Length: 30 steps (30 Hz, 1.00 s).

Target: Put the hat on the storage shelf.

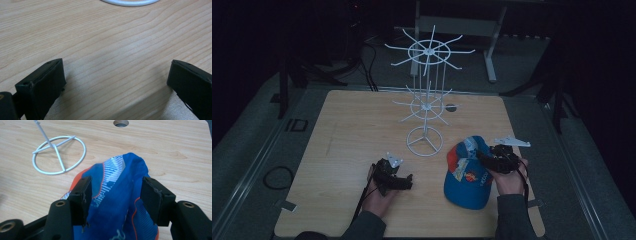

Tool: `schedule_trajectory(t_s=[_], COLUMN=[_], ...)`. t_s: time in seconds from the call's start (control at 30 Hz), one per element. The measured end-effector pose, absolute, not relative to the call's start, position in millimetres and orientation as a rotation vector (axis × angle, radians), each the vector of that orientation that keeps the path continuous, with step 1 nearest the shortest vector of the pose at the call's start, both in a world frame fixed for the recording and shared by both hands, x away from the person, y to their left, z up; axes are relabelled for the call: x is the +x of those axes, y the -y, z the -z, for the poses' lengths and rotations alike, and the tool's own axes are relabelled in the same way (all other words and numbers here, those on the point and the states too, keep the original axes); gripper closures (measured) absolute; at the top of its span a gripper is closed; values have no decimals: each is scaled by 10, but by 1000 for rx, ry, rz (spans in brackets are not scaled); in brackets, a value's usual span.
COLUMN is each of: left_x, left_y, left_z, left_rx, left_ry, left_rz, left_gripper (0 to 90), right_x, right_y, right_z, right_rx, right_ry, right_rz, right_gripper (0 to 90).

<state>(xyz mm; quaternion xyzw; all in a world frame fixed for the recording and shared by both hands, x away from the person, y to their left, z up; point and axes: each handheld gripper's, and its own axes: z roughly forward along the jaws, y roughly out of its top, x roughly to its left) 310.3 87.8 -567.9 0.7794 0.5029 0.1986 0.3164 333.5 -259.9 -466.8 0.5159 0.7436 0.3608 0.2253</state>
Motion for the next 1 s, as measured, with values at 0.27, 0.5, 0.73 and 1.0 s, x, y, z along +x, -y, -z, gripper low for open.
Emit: schedule_trajectory(t_s=[0.27, 0.5, 0.73, 1.0], left_x=[3103, 3103, 3102, 3103], left_y=[-878, -880, -879, -879], left_z=[5678, 5677, 5677, 5677], left_rx=[2053, 2057, 2056, 2055], left_ry=[-1324, -1323, -1324, -1324], left_rz=[-523, -523, -521, -522], left_gripper=[19, 19, 19, 19], right_x=[3491, 3603, 3656, 3714], right_y=[2583, 2553, 2541, 2536], right_z=[4706, 4766, 4777, 4822], right_rx=[1463, 1499, 1536, 1564], right_ry=[-2059, -2081, -2087, -2103], right_rz=[-964, -936, -951, -921], right_gripper=[434, 441, 460, 477])
